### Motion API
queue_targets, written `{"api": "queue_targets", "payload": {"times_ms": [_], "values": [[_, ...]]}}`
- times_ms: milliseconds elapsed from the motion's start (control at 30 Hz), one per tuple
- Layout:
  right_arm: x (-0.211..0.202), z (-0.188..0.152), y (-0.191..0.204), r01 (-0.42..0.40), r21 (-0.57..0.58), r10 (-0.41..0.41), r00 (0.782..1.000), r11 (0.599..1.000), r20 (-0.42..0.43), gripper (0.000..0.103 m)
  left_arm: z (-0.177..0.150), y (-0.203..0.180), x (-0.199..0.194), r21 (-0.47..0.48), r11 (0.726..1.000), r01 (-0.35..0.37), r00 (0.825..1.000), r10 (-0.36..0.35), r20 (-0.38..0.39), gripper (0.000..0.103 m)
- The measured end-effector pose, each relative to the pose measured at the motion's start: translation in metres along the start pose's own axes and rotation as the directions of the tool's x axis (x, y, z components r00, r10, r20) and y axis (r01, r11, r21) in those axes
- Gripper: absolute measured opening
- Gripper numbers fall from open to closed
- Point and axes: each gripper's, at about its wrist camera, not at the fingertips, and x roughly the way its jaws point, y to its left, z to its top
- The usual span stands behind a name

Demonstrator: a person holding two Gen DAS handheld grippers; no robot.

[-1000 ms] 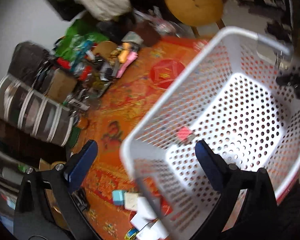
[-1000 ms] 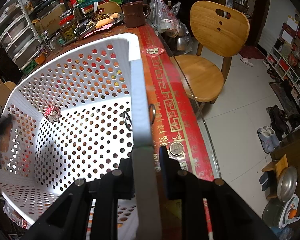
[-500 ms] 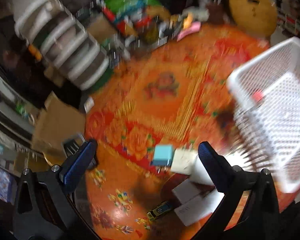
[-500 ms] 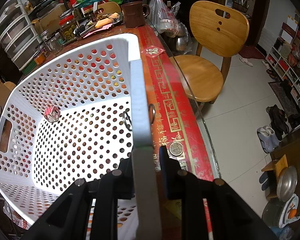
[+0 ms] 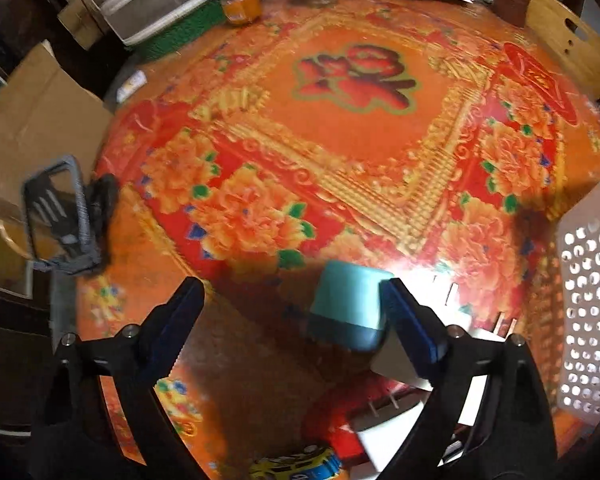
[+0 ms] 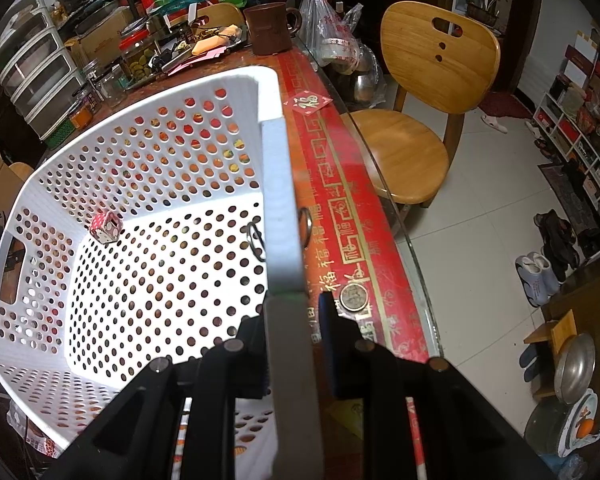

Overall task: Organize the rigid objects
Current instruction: 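Move the left tool back and grasp the teal charger, then carry the teal charger into the basket and release it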

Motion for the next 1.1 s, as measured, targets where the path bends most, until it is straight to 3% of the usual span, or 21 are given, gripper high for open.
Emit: {"api": "queue_targets", "payload": {"times_ms": [133,267,333,500,667,800,900,1100], "values": [[0.0,0.0,0.0,0.001,-0.001,-0.001,1.0,1.0,-0.001,0.019,-0.003,-0.011,0.004,0.046,0.999,-0.021,1.0,0.021,0.004,0.091],[0.0,0.0,0.0,0.003,-0.003,-0.003,1.0,1.0,-0.001,0.019,0.0,-0.003,0.016,0.015,0.999,-0.03,1.0,0.03,-0.009,0.088],[0.0,0.0,0.0,0.001,0.0,-0.001,1.0,1.0,-0.001,0.019,0.0,-0.003,0.022,0.008,1.0,-0.017,1.0,0.017,-0.023,0.079],[0.0,0.0,0.001,0.002,-0.005,-0.002,1.0,1.0,-0.002,0.019,-0.004,-0.006,0.025,-0.009,1.0,0.007,0.999,-0.007,-0.038,0.041],[-0.001,-0.001,0.001,0.001,-0.007,-0.001,1.0,1.0,-0.001,0.019,-0.011,-0.012,0.019,-0.005,1.0,-0.02,1.0,0.02,-0.011,0.041],[-0.001,0.0,0.001,0.002,-0.008,-0.002,1.0,1.0,-0.002,0.019,-0.012,-0.014,-0.016,-0.011,0.999,-0.051,0.996,0.051,0.071,0.041],[-0.001,0.0,0.001,0.002,-0.008,-0.002,1.0,1.0,-0.002,0.019,-0.014,-0.025,-0.061,0.011,0.997,-0.079,0.984,0.076,0.162,0.041],[-0.001,0.0,0.001,0.002,-0.008,-0.002,1.0,1.0,-0.002,0.019,-0.027,-0.085,-0.165,0.13,0.983,-0.132,0.93,0.078,0.359,0.041]]}}
